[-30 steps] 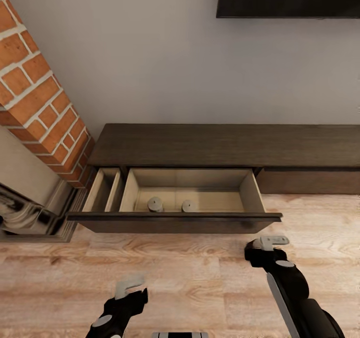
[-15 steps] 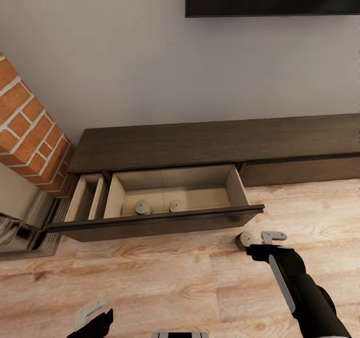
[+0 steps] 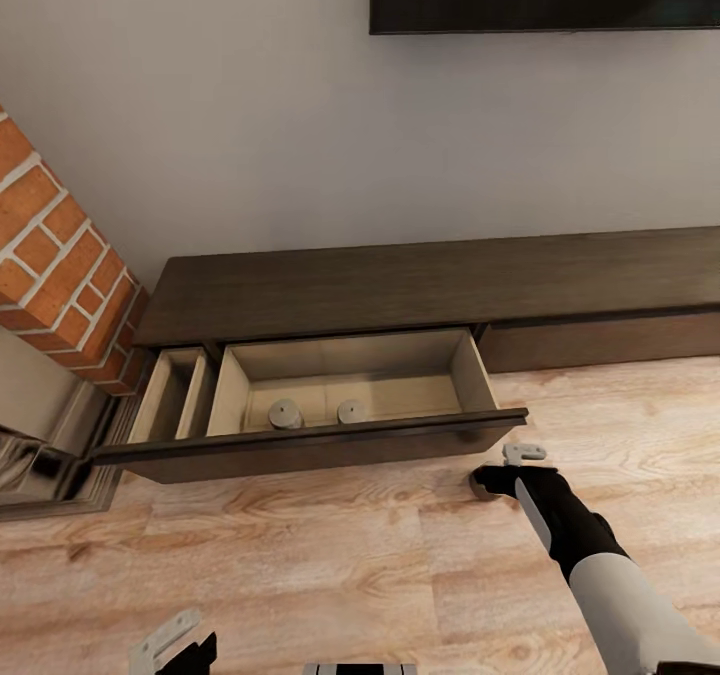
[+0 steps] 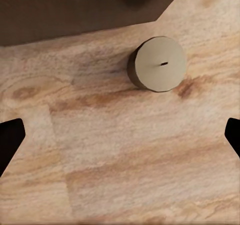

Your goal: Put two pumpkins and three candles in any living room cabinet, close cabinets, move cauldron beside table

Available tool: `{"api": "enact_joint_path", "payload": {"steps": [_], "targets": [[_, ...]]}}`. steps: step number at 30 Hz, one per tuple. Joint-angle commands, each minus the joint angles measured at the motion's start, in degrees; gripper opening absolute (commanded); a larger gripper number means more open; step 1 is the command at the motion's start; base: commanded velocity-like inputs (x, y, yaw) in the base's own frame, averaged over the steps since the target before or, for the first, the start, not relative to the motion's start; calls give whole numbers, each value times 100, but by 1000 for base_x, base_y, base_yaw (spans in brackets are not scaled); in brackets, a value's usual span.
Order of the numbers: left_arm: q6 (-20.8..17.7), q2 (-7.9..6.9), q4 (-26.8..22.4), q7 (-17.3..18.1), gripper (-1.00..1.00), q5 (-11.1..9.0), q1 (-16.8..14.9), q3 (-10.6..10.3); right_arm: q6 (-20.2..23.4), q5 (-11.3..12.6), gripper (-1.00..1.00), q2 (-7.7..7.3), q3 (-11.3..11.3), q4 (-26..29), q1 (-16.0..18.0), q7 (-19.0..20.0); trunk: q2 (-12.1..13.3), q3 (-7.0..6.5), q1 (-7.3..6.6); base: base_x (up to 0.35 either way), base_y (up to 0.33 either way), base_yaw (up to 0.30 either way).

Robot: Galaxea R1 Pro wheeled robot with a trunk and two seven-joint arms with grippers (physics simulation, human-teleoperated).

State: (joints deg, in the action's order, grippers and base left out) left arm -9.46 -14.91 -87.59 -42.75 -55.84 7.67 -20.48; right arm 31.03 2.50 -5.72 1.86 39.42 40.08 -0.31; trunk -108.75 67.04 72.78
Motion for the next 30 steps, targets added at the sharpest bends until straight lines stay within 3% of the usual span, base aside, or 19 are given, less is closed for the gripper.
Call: {"api": "enact_joint_path", "payload": {"steps": [1,6,8,11,12,18,21,22,30], "targets": [[0,-8,-172,11,100,-2,105,12,-23,-5,100,-3,-1,-116,19,8,0,0,0,0,0,0],[-2,15,-368,33,100,-14,239,254,-155,-1,100,-20,-1,-260,43,17,0,0,0,0,0,0],[-7,50,-417,66,100,-21,231,465,-204,6,100,-27,3,-302,65,20,0,0,0,0,0,0],[-28,87,-443,124,100,-40,63,658,-229,9,100,-31,5,-355,138,21,0,0,0,0,0,0],[-73,126,-452,147,100,-90,-138,728,-238,11,100,-32,6,-420,185,21,0,0,0,0,0,0],[-632,297,-462,191,100,-260,-921,807,-257,13,100,-34,14,-790,401,14,0,0,0,0,0,0],[-838,488,-462,191,100,-282,-1130,815,-271,13,100,-34,13,-1051,552,7,0,0,0,0,0,0],[-945,639,-461,190,100,-293,-1216,813,-343,10,100,-34,10,-1342,714,2,0,0,0,0,0,0],[-1016,784,-461,206,100,-304,-1015,778,-626,8,100,-34,7,-1764,936,-22,0,0,0,0,0,0]]}}
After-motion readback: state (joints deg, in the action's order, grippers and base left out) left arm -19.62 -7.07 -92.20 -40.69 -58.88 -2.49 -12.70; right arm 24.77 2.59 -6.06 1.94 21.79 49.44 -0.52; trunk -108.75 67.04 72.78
